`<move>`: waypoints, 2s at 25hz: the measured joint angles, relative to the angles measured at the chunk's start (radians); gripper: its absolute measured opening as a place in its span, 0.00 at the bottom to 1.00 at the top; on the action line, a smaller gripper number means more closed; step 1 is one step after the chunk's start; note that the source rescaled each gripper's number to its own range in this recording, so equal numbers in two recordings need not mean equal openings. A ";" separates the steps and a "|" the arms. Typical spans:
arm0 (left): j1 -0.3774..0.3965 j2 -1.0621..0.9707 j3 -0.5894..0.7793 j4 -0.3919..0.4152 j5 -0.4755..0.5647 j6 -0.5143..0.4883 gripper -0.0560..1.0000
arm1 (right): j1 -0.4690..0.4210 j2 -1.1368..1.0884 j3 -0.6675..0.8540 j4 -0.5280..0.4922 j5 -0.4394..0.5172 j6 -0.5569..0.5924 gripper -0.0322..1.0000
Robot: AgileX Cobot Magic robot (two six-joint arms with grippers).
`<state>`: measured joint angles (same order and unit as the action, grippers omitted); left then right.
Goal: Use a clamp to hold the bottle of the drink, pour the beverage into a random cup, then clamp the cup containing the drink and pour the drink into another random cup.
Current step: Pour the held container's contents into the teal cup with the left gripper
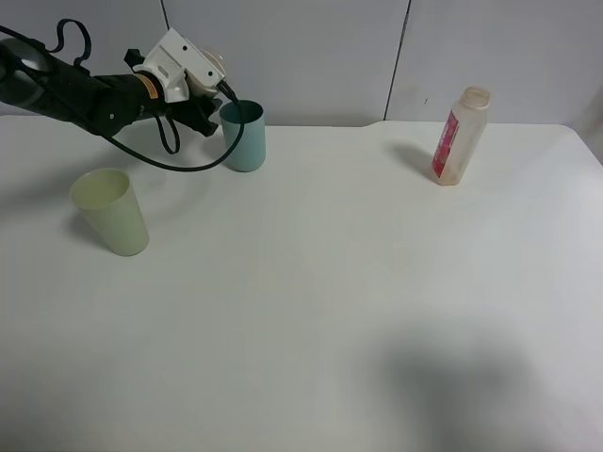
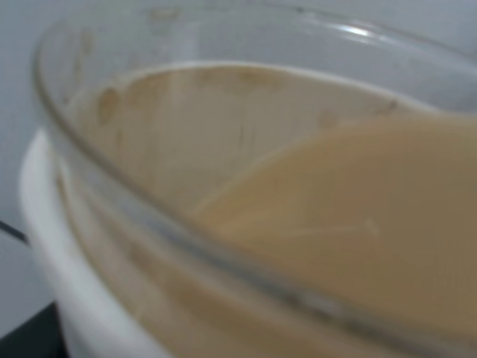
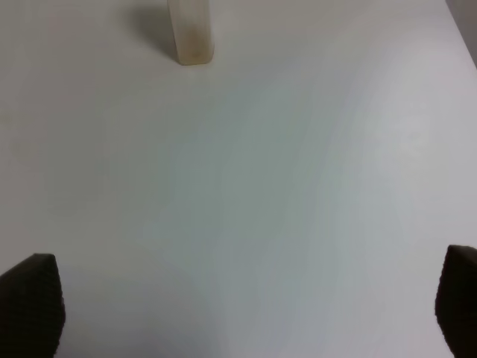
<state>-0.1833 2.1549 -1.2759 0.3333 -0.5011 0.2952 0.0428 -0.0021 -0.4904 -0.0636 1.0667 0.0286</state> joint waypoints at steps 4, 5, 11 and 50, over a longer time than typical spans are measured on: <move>0.000 0.000 0.000 0.022 -0.001 0.004 0.06 | 0.000 0.000 0.000 0.000 0.000 0.000 1.00; 0.000 0.000 0.000 0.029 -0.001 0.006 0.06 | 0.000 0.000 0.000 0.000 0.000 0.000 1.00; 0.000 0.000 0.000 0.045 -0.001 0.007 0.06 | 0.000 0.000 0.000 0.000 0.000 0.000 1.00; 0.000 0.008 0.000 0.033 0.020 0.200 0.06 | 0.000 0.000 0.000 0.000 0.000 0.000 1.00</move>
<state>-0.1833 2.1627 -1.2759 0.3658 -0.4809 0.4953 0.0428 -0.0021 -0.4904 -0.0636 1.0667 0.0286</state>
